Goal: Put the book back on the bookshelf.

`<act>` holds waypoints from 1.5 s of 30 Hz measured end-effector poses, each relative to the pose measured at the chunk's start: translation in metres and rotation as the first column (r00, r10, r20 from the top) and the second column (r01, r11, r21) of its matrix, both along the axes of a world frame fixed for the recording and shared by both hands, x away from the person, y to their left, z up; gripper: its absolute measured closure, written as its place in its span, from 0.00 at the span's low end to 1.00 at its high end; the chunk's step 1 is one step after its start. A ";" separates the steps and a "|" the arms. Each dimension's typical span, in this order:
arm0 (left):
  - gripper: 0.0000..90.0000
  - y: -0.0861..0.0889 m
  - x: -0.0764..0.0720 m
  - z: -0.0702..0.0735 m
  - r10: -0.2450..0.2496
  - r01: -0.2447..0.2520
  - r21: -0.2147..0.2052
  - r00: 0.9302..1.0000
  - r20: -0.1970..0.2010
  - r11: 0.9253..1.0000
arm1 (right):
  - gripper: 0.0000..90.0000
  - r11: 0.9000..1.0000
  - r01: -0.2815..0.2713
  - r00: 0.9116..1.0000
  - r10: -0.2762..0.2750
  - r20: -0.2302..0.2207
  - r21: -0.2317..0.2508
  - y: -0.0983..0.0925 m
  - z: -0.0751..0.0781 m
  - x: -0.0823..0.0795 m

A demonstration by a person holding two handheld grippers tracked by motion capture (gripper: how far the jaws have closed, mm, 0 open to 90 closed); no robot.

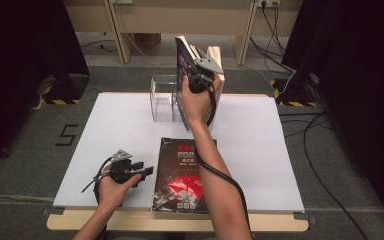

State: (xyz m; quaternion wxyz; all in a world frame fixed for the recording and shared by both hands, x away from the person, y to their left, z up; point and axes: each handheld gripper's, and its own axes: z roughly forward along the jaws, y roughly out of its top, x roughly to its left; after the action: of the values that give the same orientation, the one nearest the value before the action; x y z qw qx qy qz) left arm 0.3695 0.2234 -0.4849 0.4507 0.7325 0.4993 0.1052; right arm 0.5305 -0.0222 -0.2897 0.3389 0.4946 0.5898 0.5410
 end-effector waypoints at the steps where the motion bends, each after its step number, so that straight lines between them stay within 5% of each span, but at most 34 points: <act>1: 0.53 0.000 0.000 0.000 0.000 0.000 0.000 1.000 -0.001 1.000 | 0.92 1.000 0.001 1.000 -0.001 -0.004 -0.001 0.001 0.000 0.001; 29: 0.53 0.001 0.000 0.000 -0.001 0.001 0.003 1.000 -0.002 1.000 | 0.92 0.998 0.058 0.998 -0.059 -0.003 -0.025 0.005 -0.004 0.023; 45: 0.53 0.003 0.000 0.000 -0.002 0.002 -0.002 1.000 0.000 1.000 | 0.92 0.993 0.066 0.998 -0.068 -0.019 -0.098 0.022 -0.020 0.032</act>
State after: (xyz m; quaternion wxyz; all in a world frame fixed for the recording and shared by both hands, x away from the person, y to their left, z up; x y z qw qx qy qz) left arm 0.3694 0.2260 -0.4854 0.4515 0.7327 0.4984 0.1043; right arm 0.5621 -0.0005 -0.3095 0.3738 0.5030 0.6023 0.4945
